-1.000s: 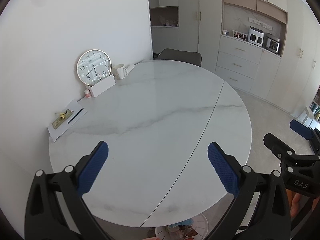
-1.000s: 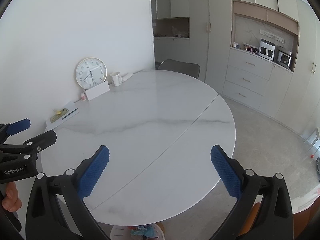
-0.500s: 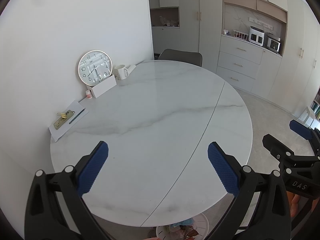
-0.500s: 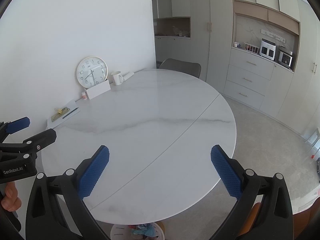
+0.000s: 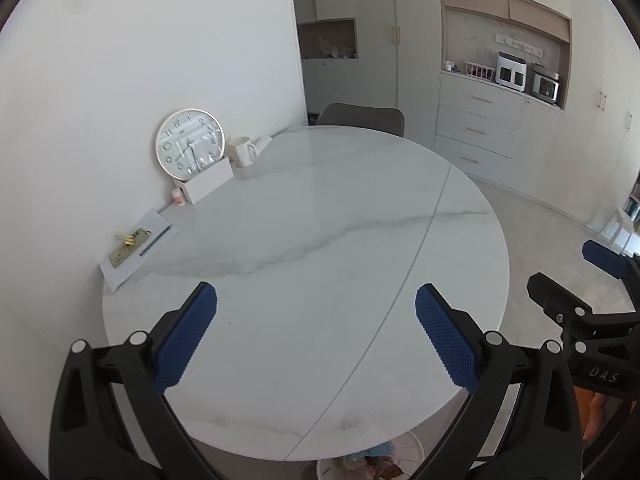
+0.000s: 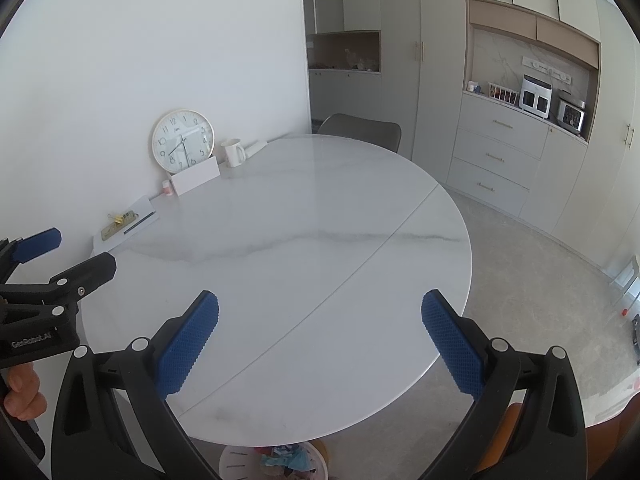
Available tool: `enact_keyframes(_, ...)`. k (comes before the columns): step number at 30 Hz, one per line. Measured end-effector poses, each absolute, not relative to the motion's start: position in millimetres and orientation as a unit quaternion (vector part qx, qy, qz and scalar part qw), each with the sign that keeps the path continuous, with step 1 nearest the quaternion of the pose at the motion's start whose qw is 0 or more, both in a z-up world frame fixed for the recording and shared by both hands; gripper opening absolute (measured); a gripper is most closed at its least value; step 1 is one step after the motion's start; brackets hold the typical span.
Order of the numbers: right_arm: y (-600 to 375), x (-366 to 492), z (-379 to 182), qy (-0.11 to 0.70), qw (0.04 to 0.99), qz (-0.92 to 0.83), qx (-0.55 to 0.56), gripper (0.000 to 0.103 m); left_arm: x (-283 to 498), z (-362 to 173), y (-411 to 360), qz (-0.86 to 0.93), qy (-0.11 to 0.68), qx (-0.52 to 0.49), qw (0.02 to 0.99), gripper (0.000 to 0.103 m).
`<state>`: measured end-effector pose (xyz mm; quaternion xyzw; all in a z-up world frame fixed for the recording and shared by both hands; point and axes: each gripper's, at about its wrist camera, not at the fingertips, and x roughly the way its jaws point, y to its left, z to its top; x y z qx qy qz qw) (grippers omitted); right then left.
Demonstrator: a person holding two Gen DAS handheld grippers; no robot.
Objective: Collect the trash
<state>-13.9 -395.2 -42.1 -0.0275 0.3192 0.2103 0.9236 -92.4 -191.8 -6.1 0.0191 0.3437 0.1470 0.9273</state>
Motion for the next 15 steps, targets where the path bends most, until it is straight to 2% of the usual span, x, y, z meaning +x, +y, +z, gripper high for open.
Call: enact_keyframes(15,-400.2,-14.2,-47.6,0.321,0.923,0.212,-0.026,0.101,-88.8,-7.4,-189.4,0.142,0.353,0.005,0.925,0.095)
